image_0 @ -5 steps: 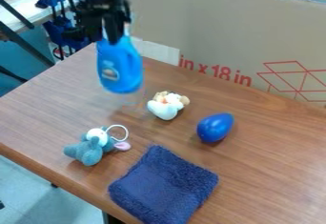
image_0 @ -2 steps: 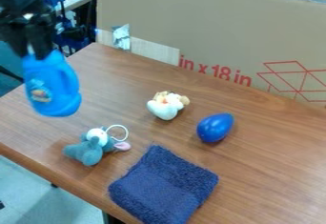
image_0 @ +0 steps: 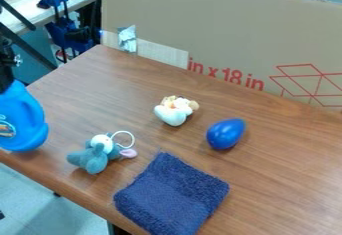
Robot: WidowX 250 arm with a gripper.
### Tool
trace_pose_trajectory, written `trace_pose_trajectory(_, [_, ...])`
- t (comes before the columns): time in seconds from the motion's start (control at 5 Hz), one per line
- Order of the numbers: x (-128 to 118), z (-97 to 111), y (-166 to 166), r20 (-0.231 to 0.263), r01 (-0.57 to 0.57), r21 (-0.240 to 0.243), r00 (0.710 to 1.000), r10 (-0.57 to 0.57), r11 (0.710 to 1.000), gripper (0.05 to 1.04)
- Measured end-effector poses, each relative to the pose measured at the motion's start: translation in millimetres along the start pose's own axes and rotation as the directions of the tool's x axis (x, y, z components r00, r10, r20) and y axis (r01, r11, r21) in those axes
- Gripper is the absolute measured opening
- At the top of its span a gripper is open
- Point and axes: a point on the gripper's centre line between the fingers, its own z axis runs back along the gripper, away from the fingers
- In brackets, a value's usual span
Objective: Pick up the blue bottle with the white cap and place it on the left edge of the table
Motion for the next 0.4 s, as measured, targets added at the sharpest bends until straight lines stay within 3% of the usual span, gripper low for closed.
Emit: trace_pose_trajectory(0.4, [13.1,-0.6,4.8,0.029,0.024,0.045,0.999,-0.025,0.999,0.500])
